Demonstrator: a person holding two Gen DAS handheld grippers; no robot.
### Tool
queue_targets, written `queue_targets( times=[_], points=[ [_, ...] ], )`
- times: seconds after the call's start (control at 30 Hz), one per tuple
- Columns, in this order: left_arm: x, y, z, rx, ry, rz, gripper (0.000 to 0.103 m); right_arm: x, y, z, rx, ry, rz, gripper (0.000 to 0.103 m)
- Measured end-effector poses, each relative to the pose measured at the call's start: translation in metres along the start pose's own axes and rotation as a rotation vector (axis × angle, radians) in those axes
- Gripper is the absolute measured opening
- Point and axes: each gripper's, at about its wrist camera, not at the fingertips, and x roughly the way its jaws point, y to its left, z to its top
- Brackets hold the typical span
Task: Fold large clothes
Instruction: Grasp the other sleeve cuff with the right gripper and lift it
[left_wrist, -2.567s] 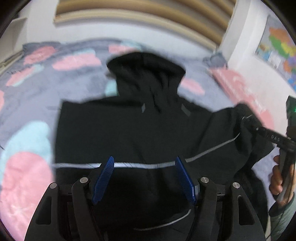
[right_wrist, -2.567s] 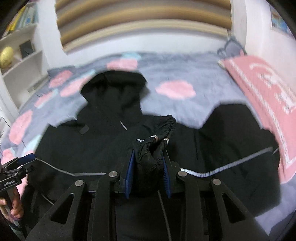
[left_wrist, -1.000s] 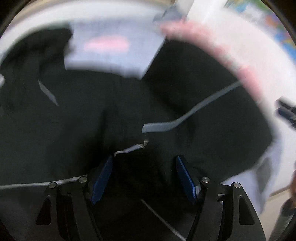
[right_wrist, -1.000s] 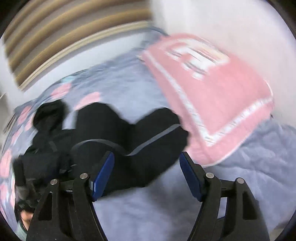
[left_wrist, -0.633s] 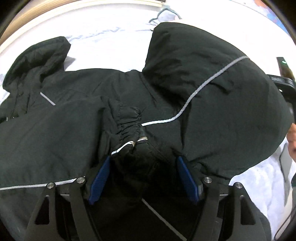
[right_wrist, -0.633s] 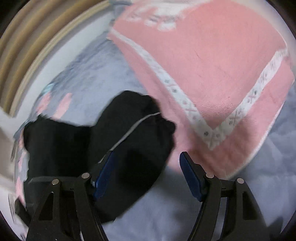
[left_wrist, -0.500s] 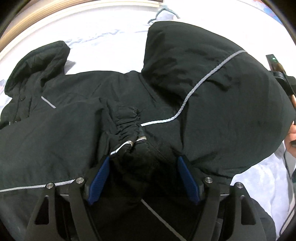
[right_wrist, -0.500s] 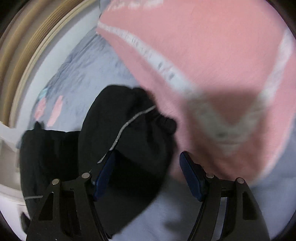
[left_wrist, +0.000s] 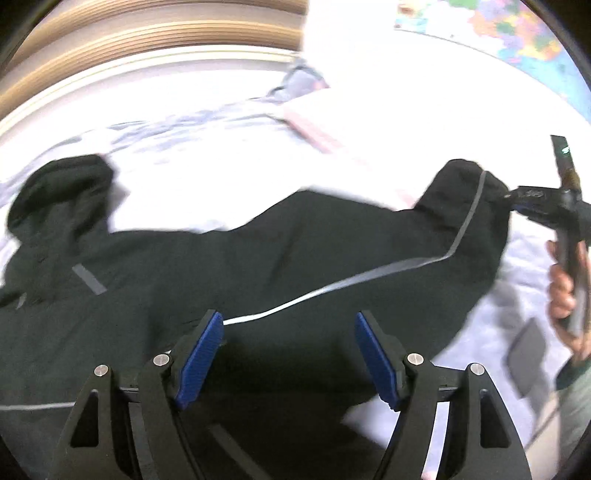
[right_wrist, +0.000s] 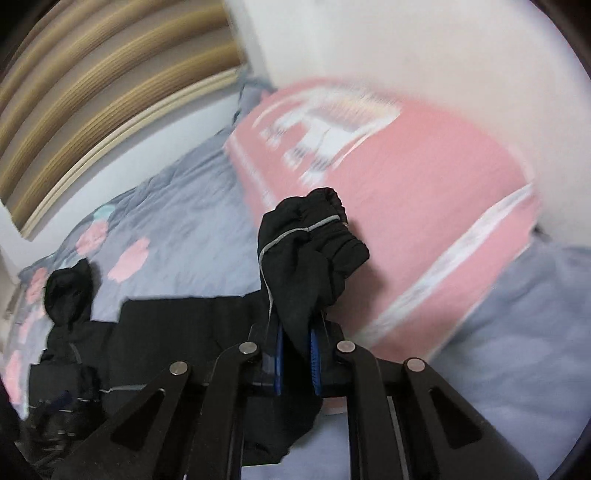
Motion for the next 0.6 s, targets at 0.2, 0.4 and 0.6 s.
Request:
queue_targets(
  times=[0.2, 0.4, 0.6],
  points=[
    [0.097, -0.018, -0.016, -0.024, 0.294, -0.003, 0.075, 0.012, -0.048, -0.007, 0.085, 0.056, -0.012, 0.015],
    [0.086, -0.018, -0.013, -0.012, 0.236, -0.027, 0.075, 0.026, -0.07, -0.02, 0.118, 0.109, 0.047, 0.018],
    [0.045, 0.001, -0.007, -0.065, 0.162, -0.068, 0.075, 0.039, -0.07, -0.017, 0.185, 0.152, 0.094, 0.054]
  ],
)
